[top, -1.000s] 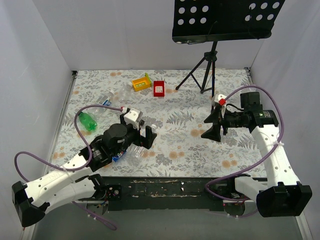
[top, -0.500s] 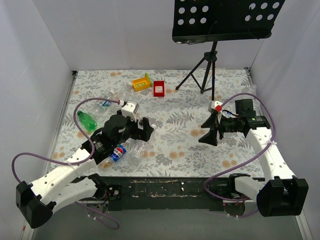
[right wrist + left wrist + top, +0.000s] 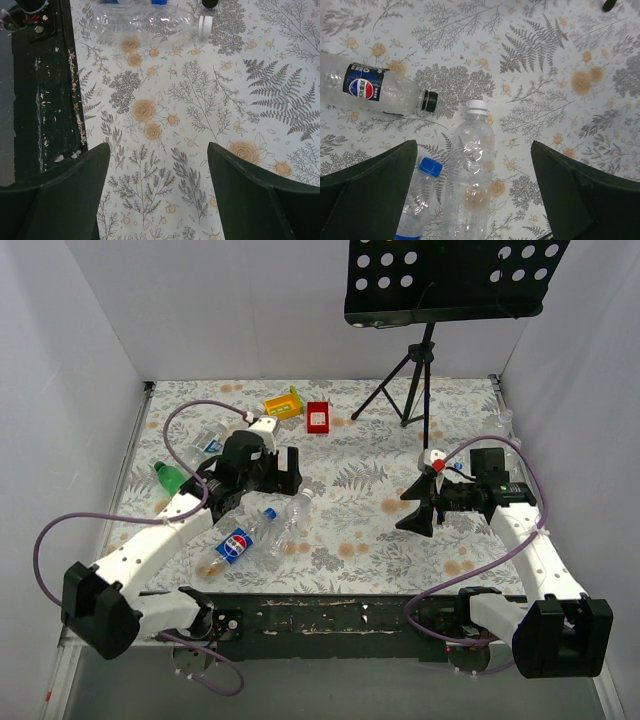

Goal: Unscrew the bottle caps
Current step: Pick up the plastic bottle at the center of the board.

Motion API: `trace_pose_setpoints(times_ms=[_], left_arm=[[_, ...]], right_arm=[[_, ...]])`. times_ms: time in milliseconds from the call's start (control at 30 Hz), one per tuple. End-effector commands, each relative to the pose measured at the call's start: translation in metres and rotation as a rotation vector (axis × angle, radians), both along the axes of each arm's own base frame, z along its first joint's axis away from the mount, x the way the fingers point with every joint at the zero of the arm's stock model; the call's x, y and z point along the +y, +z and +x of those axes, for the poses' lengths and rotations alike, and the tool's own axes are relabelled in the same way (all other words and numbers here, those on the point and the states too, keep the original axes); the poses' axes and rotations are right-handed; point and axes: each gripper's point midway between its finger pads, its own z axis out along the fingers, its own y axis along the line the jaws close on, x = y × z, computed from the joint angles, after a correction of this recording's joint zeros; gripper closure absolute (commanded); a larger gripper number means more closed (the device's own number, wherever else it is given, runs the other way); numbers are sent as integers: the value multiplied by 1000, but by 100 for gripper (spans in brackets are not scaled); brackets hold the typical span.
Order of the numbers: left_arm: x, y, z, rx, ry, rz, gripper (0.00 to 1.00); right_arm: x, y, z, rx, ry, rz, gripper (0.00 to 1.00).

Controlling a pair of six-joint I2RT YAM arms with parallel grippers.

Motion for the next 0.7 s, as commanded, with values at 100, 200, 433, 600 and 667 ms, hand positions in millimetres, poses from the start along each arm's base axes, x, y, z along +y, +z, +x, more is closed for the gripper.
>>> trace_pose_setpoints(times_ms=[100,200,433,600,667], left_arm=[[-19,-42,-21,295,-135,54,2],[-23,-59,-39,391,-165,52,2],[-21,-89,-53,470,-139,148,2],[-26,-111,-55,519,-144,216,4],[-22,-121,-54,537,-118,260,7]], right_arm=[[1,5,-2,-48,12,56,13],[0,2,-3,-49,8,63,13],[0,2,-3,-44,9,75,13],[-1,1,-2,-43,3,75,13],[-1,1,-3,-43,3,75,13]])
